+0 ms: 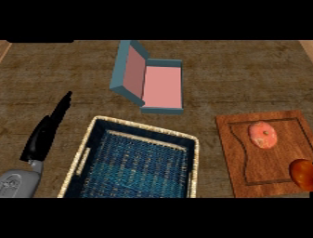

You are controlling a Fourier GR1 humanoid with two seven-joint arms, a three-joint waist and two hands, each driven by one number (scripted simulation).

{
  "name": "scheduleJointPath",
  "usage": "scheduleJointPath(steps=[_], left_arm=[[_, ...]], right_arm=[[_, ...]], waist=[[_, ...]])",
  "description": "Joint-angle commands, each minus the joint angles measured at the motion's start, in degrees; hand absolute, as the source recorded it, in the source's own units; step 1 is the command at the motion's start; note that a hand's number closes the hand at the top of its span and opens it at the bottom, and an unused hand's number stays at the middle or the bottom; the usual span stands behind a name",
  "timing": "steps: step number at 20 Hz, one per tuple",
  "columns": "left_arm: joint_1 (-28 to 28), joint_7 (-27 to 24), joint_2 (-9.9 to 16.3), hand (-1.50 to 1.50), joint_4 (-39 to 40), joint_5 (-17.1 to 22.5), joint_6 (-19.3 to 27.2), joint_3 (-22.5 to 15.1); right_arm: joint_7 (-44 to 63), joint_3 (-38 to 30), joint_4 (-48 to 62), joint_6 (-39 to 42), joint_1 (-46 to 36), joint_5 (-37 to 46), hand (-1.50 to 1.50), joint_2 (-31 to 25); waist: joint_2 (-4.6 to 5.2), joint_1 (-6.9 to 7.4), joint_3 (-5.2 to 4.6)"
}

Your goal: Pick the tomato from the cutting board and place it in the cardboard box

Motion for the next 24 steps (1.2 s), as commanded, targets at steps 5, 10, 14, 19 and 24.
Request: scheduleJointPath(steps=[5,10,14,19,24], left_arm=[[-2.4,0.8,-1.5,0.00,0.7,-1.4,0.6,-0.6],[-2.3,-0.6,-0.8,0.00,-0.8,-1.4,-1.5,-2.1],[-3.2,-0.4,-0.6,0.00,-1.1,-2.0,-1.9,-2.7],[-3.2,0.3,-1.2,0.00,-0.5,-2.0,-2.0,-3.2],[-3.5,0.8,-1.6,0.00,0.0,-2.2,-1.8,-3.4]], right_arm=[[10.8,8.9,-10.6,-12.3,-1.8,10.6,1.50,11.4],[17.1,13.6,-7.6,-9.5,-1.9,20.0,1.50,11.1],[24.8,15.1,-11.7,-9.8,-3.8,27.3,1.50,12.1],[35.3,16.5,-16.3,-10.2,-6.3,34.8,1.50,16.3],[49.1,18.6,-18.4,-9.8,-10.5,44.1,1.50,23.1]], waist=[[0.35,1.30,0.50],[2.66,7.82,-0.87],[1.81,8.44,-0.83],[0.78,7.71,-0.89],[0.27,6.67,-0.71]])
